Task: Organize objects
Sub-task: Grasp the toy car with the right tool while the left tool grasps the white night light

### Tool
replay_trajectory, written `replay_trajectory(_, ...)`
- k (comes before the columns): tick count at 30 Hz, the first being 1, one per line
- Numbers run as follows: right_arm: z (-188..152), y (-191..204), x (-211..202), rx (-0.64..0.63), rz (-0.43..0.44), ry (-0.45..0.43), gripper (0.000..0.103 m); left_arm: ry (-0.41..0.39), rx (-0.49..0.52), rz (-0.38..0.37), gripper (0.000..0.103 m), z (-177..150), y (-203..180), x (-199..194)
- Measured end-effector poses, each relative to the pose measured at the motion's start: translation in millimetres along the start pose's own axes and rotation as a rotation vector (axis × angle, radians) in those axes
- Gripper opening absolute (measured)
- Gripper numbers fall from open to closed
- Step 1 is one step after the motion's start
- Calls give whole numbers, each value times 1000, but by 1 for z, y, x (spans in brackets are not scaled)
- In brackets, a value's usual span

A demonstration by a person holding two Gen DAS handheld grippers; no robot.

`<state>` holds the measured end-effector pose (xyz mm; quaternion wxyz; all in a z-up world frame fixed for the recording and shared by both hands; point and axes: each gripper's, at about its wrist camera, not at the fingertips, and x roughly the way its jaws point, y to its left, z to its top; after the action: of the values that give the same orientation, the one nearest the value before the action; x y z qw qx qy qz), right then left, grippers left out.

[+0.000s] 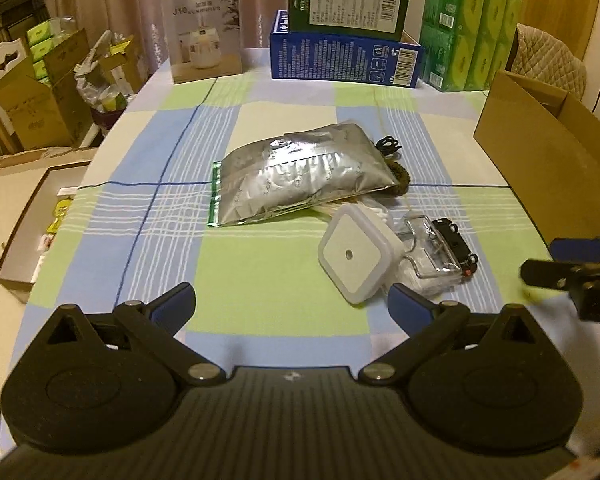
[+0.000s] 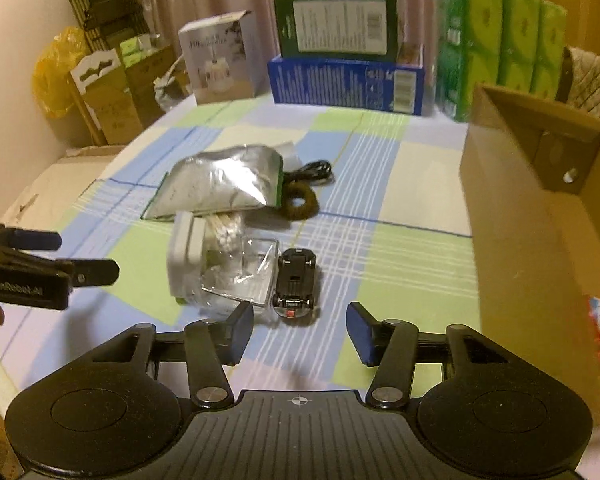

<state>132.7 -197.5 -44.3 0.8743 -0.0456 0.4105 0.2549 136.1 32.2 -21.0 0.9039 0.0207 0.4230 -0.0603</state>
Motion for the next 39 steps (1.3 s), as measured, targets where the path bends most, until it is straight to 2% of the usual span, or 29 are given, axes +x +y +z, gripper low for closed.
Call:
replay_trajectory(9,3,-8,39,-2,2,39,49,2,23,-35,101,18,6,25)
replay_trajectory(14,7,-6,51,-23,-15,50,49,31,-9,-69,101,25,9,39)
replay_trajectory(18,10,-8,64,3,4,82,50,21,33,-48,101,25,3,37)
replay_trajectory(27,14,-6,78,16,17,95,48,38,4,-80,101,26,8,42)
replay_trajectory(33,16,-10,77,50,31,95,29,46,-13,-99,100,26,8,46)
replay_trajectory(35,16,-11,75,62,30,93,12,48,-12,-101,100,26,5,47)
replay_trajectory(39,17,-16,67,78,9,89,10,47,-10,-102,100,27,2,47)
